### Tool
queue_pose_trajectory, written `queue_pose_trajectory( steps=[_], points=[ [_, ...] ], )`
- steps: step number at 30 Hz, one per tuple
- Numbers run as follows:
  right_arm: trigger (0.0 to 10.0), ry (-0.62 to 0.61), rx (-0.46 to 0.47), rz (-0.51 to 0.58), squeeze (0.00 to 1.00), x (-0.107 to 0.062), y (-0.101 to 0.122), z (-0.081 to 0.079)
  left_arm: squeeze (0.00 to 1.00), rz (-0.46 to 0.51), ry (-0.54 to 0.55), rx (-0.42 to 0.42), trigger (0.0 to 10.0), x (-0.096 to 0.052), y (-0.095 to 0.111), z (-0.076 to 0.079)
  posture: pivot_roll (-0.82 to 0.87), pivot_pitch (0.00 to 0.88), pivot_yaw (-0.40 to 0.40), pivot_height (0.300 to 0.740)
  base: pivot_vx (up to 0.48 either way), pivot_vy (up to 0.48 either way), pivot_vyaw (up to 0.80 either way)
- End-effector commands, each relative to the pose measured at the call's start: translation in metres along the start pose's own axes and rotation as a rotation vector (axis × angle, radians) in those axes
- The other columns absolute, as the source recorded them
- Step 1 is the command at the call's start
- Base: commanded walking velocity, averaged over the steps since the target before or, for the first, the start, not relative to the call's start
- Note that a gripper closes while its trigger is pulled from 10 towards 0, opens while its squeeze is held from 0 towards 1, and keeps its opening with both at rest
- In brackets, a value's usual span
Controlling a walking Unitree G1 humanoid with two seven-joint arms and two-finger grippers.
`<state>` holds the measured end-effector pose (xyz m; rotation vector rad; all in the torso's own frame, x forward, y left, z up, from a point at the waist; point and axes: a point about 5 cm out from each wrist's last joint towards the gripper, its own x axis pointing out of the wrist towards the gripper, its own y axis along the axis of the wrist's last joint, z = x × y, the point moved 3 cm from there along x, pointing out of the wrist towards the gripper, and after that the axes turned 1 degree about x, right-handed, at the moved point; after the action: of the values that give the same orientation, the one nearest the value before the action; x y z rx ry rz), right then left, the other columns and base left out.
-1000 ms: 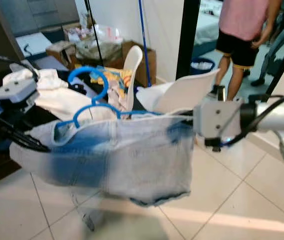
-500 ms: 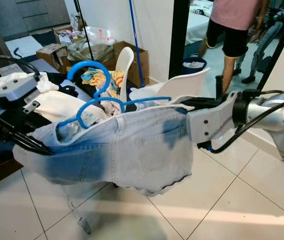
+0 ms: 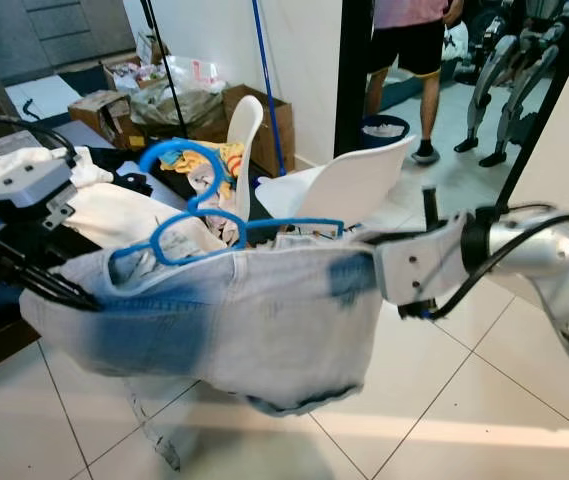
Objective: Hang hanger
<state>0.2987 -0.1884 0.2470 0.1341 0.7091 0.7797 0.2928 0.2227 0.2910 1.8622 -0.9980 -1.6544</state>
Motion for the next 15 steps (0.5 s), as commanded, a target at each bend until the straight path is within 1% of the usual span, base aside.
queue_pose_trajectory(
  steps=[1, 4, 9, 11, 12, 13, 15],
  points=[
    [0.0, 0.015, 0.022, -0.022, 0.00, -0.006, -0.003, 0.000, 0.00, 0.012, -0.006, 0.034, 10.0, -0.007, 0.007, -0.001, -0.02, 0.041, 0.017, 0.740, 0.000, 0.000, 0.00],
    [0.0, 0.029, 0.043, -0.008, 0.00, -0.005, -0.003, -0.004, 0.00, 0.037, 0.014, 0.058, 10.0, -0.012, 0.013, -0.003, -0.02, 0.041, 0.016, 0.740, 0.000, 0.000, 0.00],
    [0.0, 0.024, 0.050, 0.004, 0.00, -0.005, -0.003, -0.004, 0.00, 0.057, 0.012, 0.071, 10.0, -0.012, 0.017, -0.001, -0.02, 0.042, 0.013, 0.740, 0.000, 0.000, 0.00],
    [0.0, -0.002, 0.021, -0.013, 0.00, -0.006, -0.005, 0.001, 0.00, 0.061, -0.020, 0.060, 10.0, -0.009, 0.016, 0.005, -0.02, 0.043, 0.012, 0.740, 0.000, 0.000, 0.00],
    [0.0, -0.002, 0.021, -0.013, 0.00, -0.006, -0.005, 0.001, 0.00, 0.061, -0.020, 0.060, 10.0, -0.009, 0.016, 0.005, -0.02, 0.043, 0.012, 0.740, 0.000, 0.000, 0.00],
    [0.0, -0.033, 0.007, -0.024, 0.00, -0.008, -0.006, 0.008, 0.00, 0.049, -0.048, 0.042, 10.0, -0.005, 0.013, 0.011, -0.02, 0.043, 0.015, 0.740, 0.000, 0.000, 0.00],
    [0.0, -0.053, 0.005, -0.032, 0.00, -0.011, -0.006, 0.013, 0.00, 0.042, -0.053, 0.036, 10.0, -0.005, 0.010, 0.012, -0.02, 0.043, 0.012, 0.740, 0.000, 0.000, 0.00]
  ],
)
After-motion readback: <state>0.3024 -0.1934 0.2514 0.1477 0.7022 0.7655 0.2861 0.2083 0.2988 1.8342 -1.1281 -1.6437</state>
